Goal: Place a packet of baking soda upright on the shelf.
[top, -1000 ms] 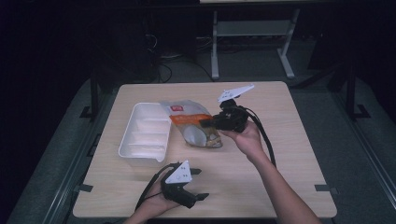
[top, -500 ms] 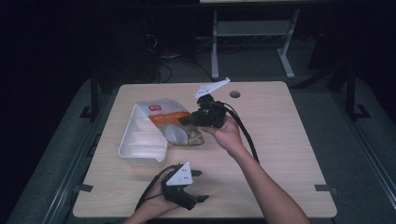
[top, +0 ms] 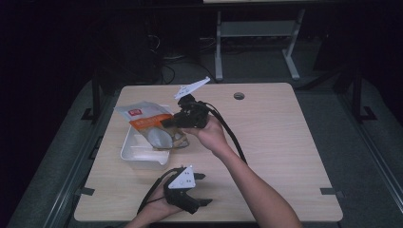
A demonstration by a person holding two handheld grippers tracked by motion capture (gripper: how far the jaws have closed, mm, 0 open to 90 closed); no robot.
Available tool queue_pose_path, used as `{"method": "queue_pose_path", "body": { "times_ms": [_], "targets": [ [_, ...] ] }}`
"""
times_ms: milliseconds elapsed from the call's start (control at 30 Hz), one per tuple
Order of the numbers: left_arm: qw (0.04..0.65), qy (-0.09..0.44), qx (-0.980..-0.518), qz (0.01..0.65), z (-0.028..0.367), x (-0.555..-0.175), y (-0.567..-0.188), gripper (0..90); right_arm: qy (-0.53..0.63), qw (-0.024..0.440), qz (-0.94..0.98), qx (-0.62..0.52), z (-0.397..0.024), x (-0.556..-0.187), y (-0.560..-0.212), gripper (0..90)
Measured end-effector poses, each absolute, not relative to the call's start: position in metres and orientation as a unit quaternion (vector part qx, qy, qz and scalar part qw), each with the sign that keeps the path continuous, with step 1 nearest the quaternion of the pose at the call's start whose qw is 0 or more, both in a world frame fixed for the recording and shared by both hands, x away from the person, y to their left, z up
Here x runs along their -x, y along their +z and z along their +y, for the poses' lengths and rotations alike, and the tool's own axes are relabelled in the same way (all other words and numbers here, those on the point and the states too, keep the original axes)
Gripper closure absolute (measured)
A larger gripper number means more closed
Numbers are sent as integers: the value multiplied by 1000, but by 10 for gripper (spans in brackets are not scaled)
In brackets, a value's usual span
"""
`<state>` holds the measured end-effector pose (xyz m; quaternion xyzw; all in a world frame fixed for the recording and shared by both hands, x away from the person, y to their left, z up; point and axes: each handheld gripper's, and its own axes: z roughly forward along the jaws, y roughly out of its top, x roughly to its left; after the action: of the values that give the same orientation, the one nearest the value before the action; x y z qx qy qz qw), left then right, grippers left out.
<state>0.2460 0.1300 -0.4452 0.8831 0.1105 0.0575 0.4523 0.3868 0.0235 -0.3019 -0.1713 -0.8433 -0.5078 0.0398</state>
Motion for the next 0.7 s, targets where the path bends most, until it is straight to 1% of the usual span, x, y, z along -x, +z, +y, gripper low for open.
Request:
{"method": "queue_pose_path", "body": {
  "times_ms": [367,700],
  "targets": [
    [448,59,-886,108,131,-246,-446,198,-502,58,-849,154,56,-391,-307,899],
    [451,59,-884,106,132,-246,-446,198,-494,82,-853,148,84,-399,-324,899]
  ]
}}
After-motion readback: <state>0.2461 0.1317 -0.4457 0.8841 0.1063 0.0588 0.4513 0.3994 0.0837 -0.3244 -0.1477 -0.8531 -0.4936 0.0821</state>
